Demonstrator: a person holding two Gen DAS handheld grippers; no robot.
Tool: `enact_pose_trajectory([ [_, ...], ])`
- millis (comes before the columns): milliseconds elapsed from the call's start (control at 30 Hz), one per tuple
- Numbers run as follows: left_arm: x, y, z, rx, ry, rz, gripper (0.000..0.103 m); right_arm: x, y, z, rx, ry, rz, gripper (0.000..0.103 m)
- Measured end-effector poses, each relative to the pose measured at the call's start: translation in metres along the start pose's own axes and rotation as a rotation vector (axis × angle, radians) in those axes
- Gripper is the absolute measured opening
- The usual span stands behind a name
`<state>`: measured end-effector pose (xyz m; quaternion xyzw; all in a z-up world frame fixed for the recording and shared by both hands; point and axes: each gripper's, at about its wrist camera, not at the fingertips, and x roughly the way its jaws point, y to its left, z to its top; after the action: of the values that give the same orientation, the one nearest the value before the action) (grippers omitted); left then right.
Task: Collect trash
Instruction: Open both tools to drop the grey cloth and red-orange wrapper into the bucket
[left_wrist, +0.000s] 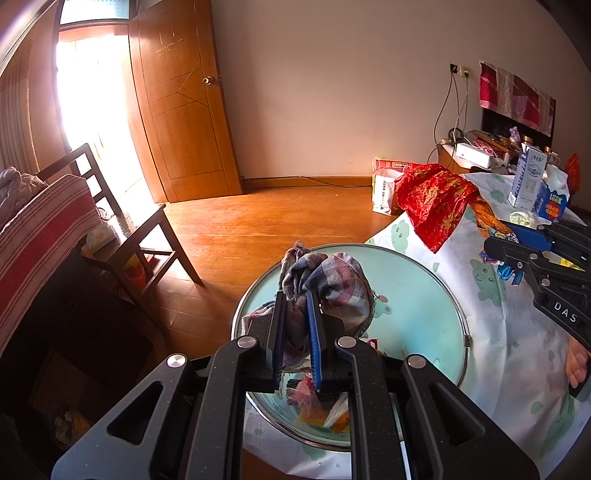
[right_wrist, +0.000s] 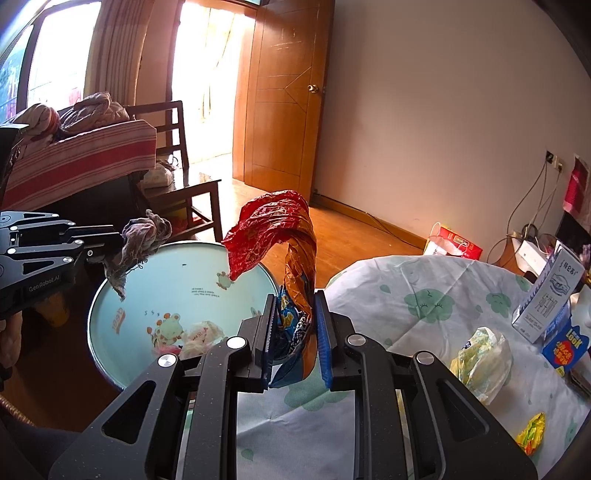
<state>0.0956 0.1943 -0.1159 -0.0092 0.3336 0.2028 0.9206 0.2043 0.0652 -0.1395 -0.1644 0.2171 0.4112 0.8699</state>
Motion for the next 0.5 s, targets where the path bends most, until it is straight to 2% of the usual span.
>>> enact_pose_trajectory([
  [100,0.0,-0.002,0.0,0.003,0.003,-0.002,0.016,0.0,0.001,0.0,-0.012,0.0,0.014,0.022],
  [133,0.0,-0.002,0.0,0.002,0.0,0.0,0.027,0.001,0.003,0.0,-0.021,0.004,0.02,0.025],
  [167,-0.001,-0.002,0.0,0.001,-0.003,-0.005,0.039,0.001,0.003,0.0,-0.025,0.005,0.021,0.034],
  [233,-0.002,-0.004,0.0,0.003,-0.01,-0.004,0.047,0.0,0.005,0.0,-0.035,0.004,0.02,0.054],
  [300,-0.003,-0.006,-0.001,0.006,-0.01,-0.007,0.051,-0.001,0.008,-0.001,-0.048,-0.001,0.016,0.056],
  [367,-0.003,-0.006,-0.001,0.003,-0.01,0.001,0.061,0.0,0.01,-0.001,-0.053,0.002,0.012,0.056],
  [500,-0.003,-0.005,-0.001,-0.001,-0.012,0.008,0.066,-0.001,0.01,0.0,-0.04,0.001,0.01,0.057],
])
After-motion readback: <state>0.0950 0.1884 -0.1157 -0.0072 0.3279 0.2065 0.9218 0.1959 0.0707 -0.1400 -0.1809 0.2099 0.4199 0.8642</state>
